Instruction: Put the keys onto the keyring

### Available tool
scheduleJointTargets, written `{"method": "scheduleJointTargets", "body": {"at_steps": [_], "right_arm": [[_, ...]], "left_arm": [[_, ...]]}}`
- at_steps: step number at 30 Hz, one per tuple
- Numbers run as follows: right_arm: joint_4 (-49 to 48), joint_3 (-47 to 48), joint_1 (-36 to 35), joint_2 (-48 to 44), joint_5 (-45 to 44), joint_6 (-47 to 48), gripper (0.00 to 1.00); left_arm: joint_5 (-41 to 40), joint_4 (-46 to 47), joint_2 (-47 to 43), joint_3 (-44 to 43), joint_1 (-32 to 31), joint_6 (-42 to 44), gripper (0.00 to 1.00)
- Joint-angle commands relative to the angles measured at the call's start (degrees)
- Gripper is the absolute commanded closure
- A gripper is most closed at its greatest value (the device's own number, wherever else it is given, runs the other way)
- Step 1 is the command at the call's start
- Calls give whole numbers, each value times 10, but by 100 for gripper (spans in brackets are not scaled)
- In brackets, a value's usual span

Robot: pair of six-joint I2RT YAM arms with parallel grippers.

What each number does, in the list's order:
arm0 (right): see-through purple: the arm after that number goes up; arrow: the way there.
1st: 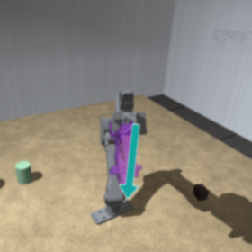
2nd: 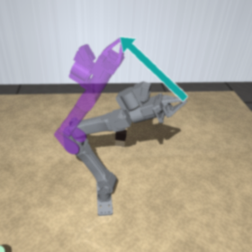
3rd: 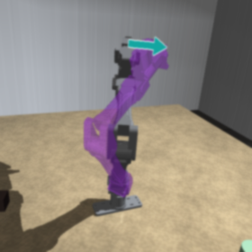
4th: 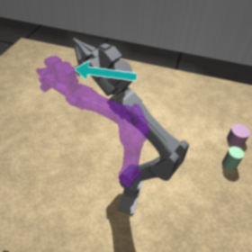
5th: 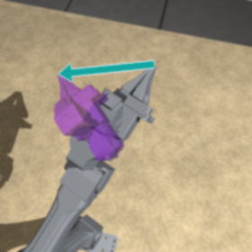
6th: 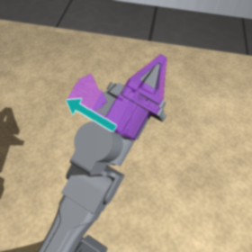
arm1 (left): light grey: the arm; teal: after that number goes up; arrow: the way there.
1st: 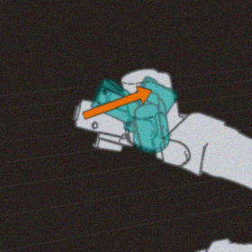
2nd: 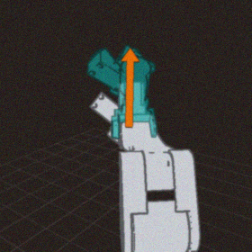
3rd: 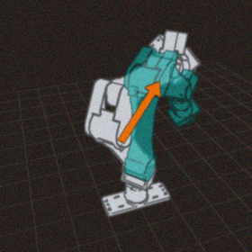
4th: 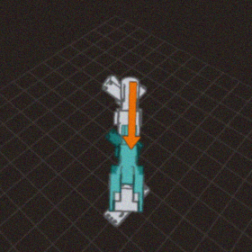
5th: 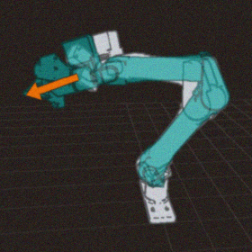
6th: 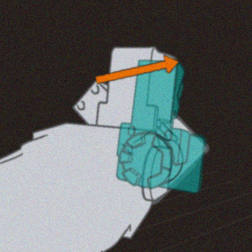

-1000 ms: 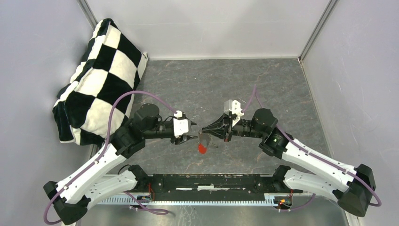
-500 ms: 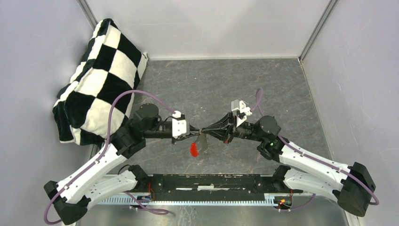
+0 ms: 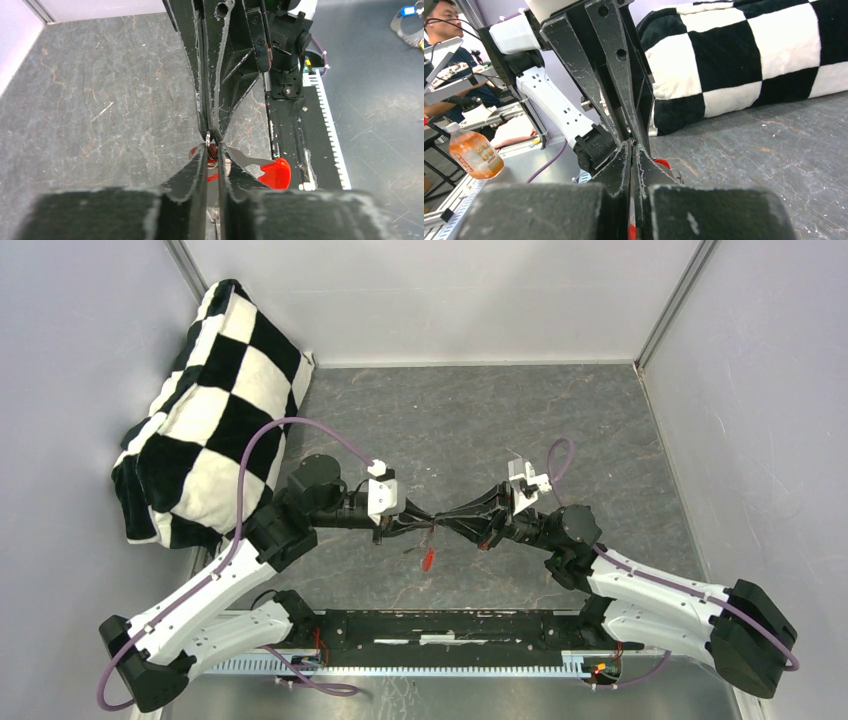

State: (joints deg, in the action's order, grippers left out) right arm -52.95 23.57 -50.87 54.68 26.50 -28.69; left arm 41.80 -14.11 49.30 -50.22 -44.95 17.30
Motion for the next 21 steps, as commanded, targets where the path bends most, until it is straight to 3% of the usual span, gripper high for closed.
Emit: {"method": "scheduleJointTargets", "body": {"at_steps": [1,3,8,15,18,21], "right_arm": [[-85,-2,1,15,-12,-30,99],[-73,-4,1,12,-13,-19,99],[42,13,2,-12,1,54,99],[422,182,2,-26,18,296,61],[576,262,1,5,32,387,56],[660,320,2,36,71,429,56]], "left_arm": [[23,61,1,-5,-1,-52,89],[18,59,2,-12,-1,-52,97],[-18,7,3,-37,0,-23,98],[-27,-71,9,-47,0,33,98],[-29,-85,15,-55,0,45,98],[-32,-99,19,-61,0,57,98]]}}
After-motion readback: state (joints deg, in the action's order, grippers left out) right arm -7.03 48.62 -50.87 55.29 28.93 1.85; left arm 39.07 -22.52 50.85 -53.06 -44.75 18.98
